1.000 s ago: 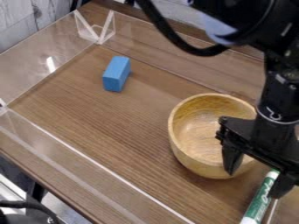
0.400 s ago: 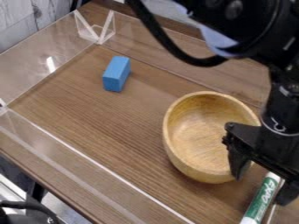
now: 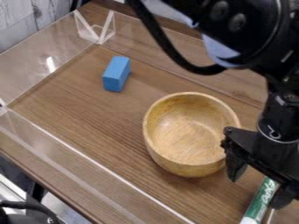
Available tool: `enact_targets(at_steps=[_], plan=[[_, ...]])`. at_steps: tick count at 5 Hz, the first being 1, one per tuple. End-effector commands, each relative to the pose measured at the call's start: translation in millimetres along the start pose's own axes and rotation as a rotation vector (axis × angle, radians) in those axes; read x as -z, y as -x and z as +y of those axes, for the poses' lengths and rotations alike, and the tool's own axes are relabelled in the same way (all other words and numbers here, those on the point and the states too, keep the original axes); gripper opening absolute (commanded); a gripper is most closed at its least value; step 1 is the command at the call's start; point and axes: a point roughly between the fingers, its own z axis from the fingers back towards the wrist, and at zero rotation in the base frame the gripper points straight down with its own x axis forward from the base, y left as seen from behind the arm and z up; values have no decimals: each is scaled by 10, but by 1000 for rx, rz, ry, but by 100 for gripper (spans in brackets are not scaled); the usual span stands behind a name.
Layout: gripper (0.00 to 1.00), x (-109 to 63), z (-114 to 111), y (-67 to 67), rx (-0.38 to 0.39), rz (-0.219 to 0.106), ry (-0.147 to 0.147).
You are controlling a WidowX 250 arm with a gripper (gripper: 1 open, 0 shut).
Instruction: Put the green marker in the brown bowl
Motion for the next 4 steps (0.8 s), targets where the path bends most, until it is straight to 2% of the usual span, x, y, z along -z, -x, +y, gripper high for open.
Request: enact_targets(at_steps=[1, 4], plan=[[100, -9, -26, -75, -4, -36, 13], [100, 230, -21, -79, -13, -40, 25]])
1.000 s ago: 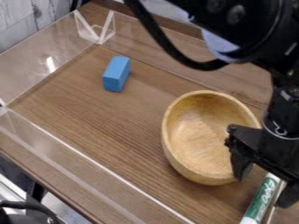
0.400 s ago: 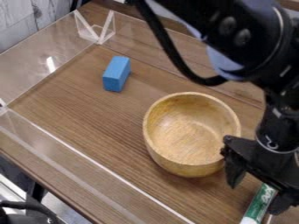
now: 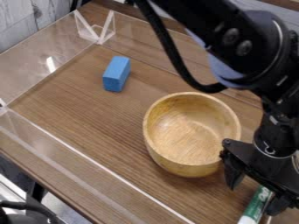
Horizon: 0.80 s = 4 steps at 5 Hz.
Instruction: Put the green marker in the brown bowl
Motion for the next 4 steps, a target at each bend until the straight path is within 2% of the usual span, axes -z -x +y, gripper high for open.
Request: enact_targets(at_steps=[1, 4], plan=[[0, 31, 35, -43, -10, -19, 11], [0, -67, 46, -95, -1, -22, -8]])
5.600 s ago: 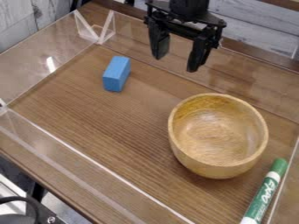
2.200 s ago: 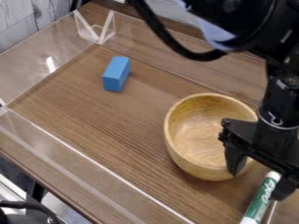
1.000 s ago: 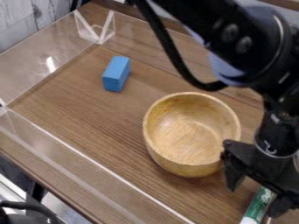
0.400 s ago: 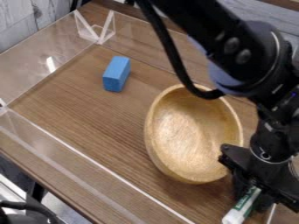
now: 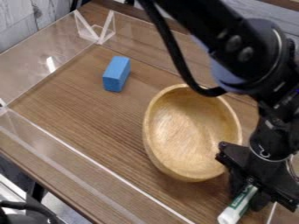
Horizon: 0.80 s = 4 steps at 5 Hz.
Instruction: Put the green marker in the brown bowl
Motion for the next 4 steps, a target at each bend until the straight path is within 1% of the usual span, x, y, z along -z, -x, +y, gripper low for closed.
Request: enact_targets(at_steps=[1, 4], plan=[[0, -197, -23, -154, -2, -62, 12], [0, -354, -31, -239, 10, -60, -9]])
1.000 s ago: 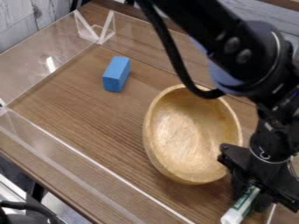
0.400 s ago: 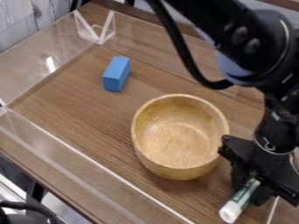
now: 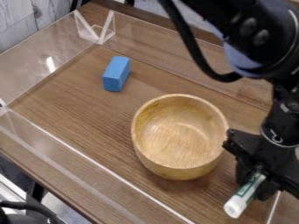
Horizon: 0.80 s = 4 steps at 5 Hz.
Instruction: Put the green marker in the brown bowl
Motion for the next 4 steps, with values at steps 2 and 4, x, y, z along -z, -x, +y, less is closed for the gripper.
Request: enact_targets(at_steps=[2, 4], plan=[[0, -343, -29, -212, 11, -93, 15], [0, -628, -15, -308, 29, -131, -9]])
